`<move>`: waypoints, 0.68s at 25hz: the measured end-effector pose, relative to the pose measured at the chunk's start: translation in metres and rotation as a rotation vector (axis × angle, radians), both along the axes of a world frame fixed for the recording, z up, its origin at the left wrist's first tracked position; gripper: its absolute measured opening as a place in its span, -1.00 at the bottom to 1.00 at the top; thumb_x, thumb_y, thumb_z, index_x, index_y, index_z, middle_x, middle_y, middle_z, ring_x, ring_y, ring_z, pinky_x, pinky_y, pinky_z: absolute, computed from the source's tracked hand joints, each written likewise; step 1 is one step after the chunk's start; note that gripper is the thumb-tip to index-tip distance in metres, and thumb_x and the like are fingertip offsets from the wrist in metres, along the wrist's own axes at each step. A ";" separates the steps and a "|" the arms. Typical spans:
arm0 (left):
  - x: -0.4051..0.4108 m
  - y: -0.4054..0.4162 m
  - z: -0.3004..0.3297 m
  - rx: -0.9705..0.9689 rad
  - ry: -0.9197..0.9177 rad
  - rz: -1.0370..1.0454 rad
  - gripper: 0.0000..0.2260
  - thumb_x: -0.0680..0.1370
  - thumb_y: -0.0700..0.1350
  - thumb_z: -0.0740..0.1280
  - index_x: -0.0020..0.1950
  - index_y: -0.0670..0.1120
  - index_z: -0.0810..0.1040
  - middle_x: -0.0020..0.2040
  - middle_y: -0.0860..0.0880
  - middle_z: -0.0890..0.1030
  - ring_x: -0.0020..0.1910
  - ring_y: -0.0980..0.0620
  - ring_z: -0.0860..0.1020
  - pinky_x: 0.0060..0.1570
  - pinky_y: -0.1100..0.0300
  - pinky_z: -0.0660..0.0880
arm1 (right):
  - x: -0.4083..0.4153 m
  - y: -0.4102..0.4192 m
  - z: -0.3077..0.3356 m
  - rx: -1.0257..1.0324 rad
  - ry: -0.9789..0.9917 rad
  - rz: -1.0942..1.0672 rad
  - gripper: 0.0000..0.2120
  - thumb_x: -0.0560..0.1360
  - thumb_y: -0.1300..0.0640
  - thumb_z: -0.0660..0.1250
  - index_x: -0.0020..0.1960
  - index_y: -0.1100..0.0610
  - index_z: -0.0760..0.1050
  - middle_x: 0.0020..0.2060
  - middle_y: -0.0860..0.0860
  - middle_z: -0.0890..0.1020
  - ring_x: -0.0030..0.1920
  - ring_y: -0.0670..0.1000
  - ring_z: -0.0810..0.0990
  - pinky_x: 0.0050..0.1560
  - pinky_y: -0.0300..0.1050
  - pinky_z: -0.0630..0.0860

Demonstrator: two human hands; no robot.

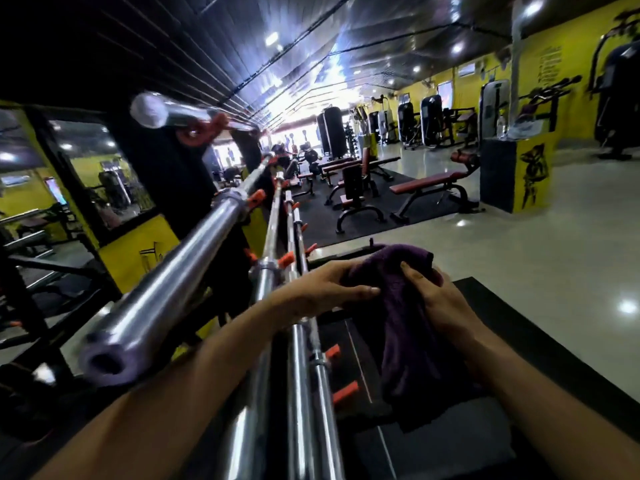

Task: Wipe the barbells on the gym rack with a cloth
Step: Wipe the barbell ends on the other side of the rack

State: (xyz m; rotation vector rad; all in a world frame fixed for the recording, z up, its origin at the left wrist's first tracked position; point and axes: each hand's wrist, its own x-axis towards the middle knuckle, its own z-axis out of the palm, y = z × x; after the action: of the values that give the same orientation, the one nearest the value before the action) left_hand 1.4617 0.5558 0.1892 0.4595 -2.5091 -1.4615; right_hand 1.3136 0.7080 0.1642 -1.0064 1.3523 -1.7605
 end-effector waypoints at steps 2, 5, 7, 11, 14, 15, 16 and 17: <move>-0.041 -0.007 0.004 -0.141 -0.037 0.026 -0.71 0.55 -0.18 0.43 0.25 -0.19 0.54 0.05 -0.12 0.64 0.02 -0.02 0.58 0.04 -0.01 0.56 | -0.056 0.011 -0.005 -0.028 0.145 -0.022 -0.84 0.62 0.19 0.29 0.01 -0.08 0.51 -0.10 -0.16 0.63 -0.17 -0.30 0.64 -0.24 -0.47 0.49; -0.104 -0.005 -0.004 -0.242 0.003 0.058 -0.79 0.48 -0.13 0.52 0.03 -0.15 0.56 -0.14 -0.01 0.56 -0.13 0.05 0.52 -0.09 -0.01 0.47 | -0.133 0.026 -0.022 0.030 0.346 -0.041 -0.69 0.54 0.34 0.36 0.00 -0.09 0.53 -0.11 -0.15 0.65 -0.07 -0.16 0.65 -0.14 -0.44 0.51; -0.140 -0.002 -0.020 -0.291 0.006 0.082 -0.80 0.46 -0.13 0.55 -0.02 -0.09 0.57 -0.16 0.01 0.58 -0.16 0.07 0.54 -0.11 0.00 0.51 | -0.173 0.036 -0.038 0.096 0.404 -0.055 -0.68 0.51 0.34 0.40 -0.07 -0.11 0.54 -0.23 -0.17 0.65 -0.15 -0.23 0.62 -0.19 -0.45 0.48; -0.224 0.008 -0.055 -0.347 -0.011 0.056 -0.74 0.45 -0.11 0.55 0.06 0.03 0.55 -0.09 0.09 0.64 -0.08 0.18 0.61 -0.07 0.21 0.55 | -0.248 0.051 -0.069 0.147 0.369 -0.076 -0.81 0.53 0.20 0.43 0.03 -0.08 0.61 -0.13 -0.18 0.70 -0.06 -0.22 0.66 -0.07 -0.29 0.55; -0.287 0.002 -0.084 -0.229 0.018 -0.015 -0.66 0.50 -0.15 0.51 0.17 0.07 0.47 -0.02 0.02 0.65 -0.02 0.06 0.64 -0.01 0.14 0.61 | -0.304 0.052 -0.091 0.173 0.364 -0.140 -0.88 0.53 0.07 0.44 0.06 -0.03 0.63 -0.06 -0.05 0.71 0.00 -0.05 0.69 0.07 0.00 0.63; -0.304 -0.002 -0.095 -0.197 0.028 -0.033 -0.66 0.51 -0.15 0.50 0.19 0.06 0.45 0.00 0.00 0.64 0.00 0.02 0.64 0.00 0.09 0.62 | -0.320 0.050 -0.098 0.190 0.370 -0.156 -0.89 0.53 0.08 0.44 0.06 -0.03 0.63 -0.06 -0.04 0.71 0.01 -0.05 0.68 0.08 0.02 0.63; -0.325 -0.007 -0.106 -0.159 0.040 -0.045 -0.68 0.52 -0.14 0.49 0.19 0.05 0.45 0.00 -0.01 0.64 -0.01 0.00 0.64 -0.01 0.07 0.62 | -0.340 0.047 -0.107 0.214 0.387 -0.172 -0.88 0.54 0.09 0.43 0.07 -0.03 0.62 -0.04 -0.06 0.70 0.02 -0.07 0.67 0.08 -0.01 0.62; -0.345 -0.012 -0.118 -0.124 0.051 -0.050 -0.72 0.53 -0.13 0.48 0.16 0.02 0.46 -0.01 -0.01 0.63 -0.03 -0.02 0.64 -0.04 0.07 0.61 | -0.360 0.043 -0.115 0.238 0.408 -0.185 -0.85 0.54 0.12 0.43 0.09 -0.06 0.61 -0.02 -0.08 0.69 0.03 -0.12 0.66 0.07 -0.10 0.62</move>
State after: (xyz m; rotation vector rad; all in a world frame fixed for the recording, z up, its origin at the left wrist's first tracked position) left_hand 1.1170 0.5437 0.0716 0.3355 -2.5695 -1.3069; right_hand 0.9540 0.7515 0.0492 -1.1770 1.9134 -1.5223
